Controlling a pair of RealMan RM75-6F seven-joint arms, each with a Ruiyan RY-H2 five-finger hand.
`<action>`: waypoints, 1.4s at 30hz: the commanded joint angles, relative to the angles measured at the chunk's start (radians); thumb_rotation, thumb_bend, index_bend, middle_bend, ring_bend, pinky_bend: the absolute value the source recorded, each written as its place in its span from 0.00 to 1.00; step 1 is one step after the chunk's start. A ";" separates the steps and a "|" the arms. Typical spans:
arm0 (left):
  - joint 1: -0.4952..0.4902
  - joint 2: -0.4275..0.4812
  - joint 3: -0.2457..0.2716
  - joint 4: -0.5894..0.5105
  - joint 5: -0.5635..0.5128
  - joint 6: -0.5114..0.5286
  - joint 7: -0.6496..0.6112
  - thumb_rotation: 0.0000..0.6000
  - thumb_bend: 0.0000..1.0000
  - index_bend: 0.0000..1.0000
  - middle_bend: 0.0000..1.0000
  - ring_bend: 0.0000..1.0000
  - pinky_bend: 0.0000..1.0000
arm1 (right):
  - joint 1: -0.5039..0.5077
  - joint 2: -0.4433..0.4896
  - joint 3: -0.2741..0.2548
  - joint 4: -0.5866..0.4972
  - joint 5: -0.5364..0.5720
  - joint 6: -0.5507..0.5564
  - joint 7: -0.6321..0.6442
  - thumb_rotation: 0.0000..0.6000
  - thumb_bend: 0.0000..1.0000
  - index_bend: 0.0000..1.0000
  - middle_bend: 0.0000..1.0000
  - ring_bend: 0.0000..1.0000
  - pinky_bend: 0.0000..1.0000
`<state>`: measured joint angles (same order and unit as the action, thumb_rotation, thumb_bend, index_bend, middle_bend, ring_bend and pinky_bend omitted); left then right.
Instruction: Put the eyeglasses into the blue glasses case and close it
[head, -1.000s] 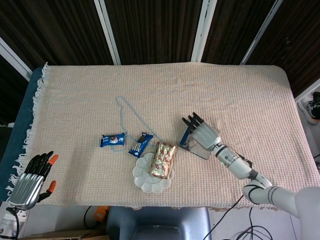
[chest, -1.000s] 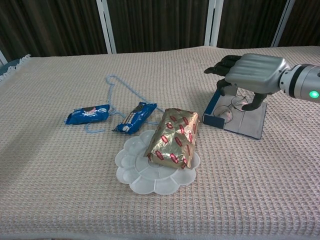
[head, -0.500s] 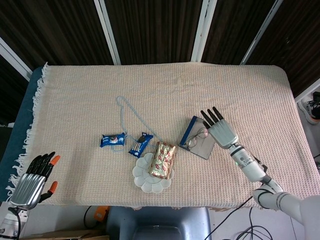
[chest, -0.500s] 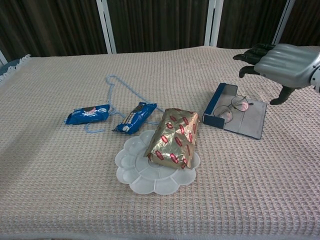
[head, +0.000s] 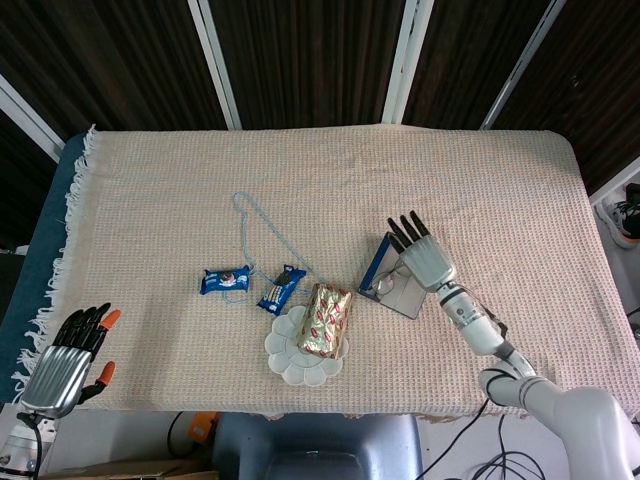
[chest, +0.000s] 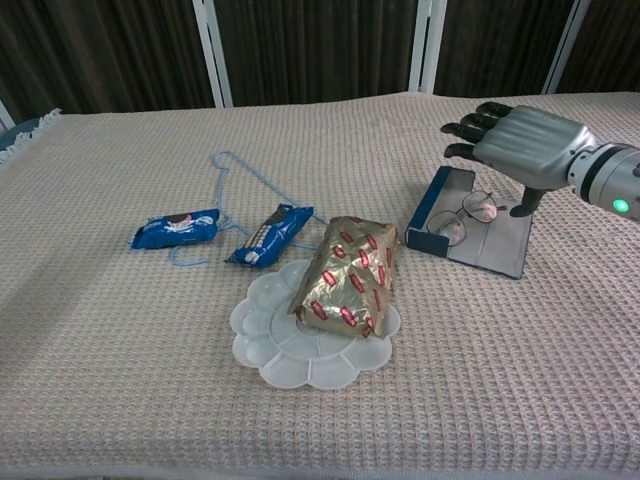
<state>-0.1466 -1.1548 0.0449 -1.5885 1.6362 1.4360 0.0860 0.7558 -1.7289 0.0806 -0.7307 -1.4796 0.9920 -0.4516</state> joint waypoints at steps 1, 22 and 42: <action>0.000 0.000 0.000 0.000 0.000 0.000 -0.001 1.00 0.41 0.00 0.00 0.00 0.09 | 0.006 -0.020 0.004 0.024 0.003 -0.002 -0.009 1.00 0.18 0.27 0.00 0.00 0.00; 0.007 0.001 -0.004 0.000 -0.005 0.014 -0.004 1.00 0.41 0.00 0.00 0.00 0.09 | 0.025 -0.072 0.000 0.069 -0.008 -0.006 -0.005 1.00 0.18 0.28 0.00 0.00 0.00; 0.009 0.008 -0.007 0.002 -0.010 0.016 -0.020 1.00 0.41 0.00 0.00 0.00 0.09 | 0.091 -0.161 0.054 0.126 0.026 -0.025 -0.063 1.00 0.18 0.29 0.00 0.00 0.00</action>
<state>-0.1380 -1.1470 0.0378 -1.5861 1.6265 1.4523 0.0655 0.8433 -1.8868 0.1319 -0.6077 -1.4555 0.9688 -0.5092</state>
